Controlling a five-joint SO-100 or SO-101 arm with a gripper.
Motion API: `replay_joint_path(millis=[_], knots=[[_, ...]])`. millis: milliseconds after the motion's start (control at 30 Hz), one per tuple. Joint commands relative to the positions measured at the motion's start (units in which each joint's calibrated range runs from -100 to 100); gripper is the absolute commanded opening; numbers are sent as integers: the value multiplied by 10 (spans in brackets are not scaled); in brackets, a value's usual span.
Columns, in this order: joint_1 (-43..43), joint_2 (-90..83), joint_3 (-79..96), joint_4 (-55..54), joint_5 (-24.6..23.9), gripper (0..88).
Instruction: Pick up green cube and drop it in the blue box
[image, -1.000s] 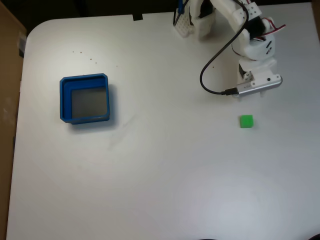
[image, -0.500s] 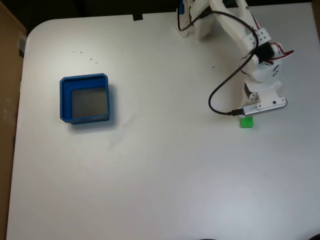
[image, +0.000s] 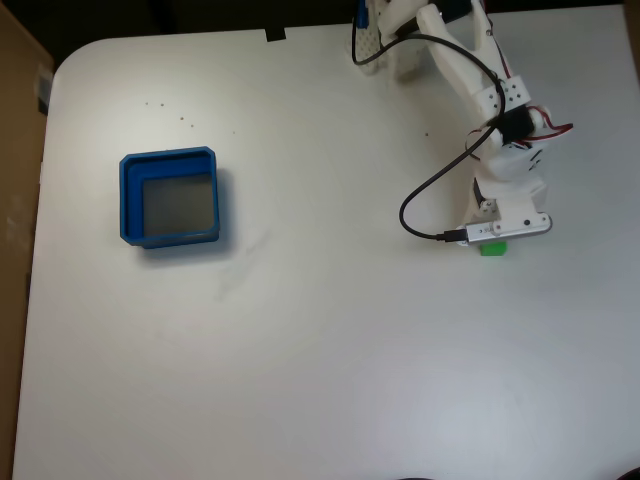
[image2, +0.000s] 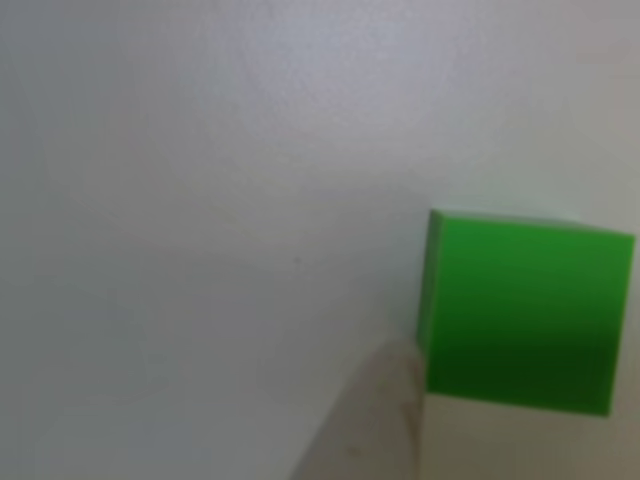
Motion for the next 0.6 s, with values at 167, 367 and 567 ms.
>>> replay_joint_path(millis=[167, 367, 567], knots=[[2, 27, -77, -6, -2, 268], [2, 68, -120, -6, -2, 268], [3, 69, -114, -6, -2, 268]])
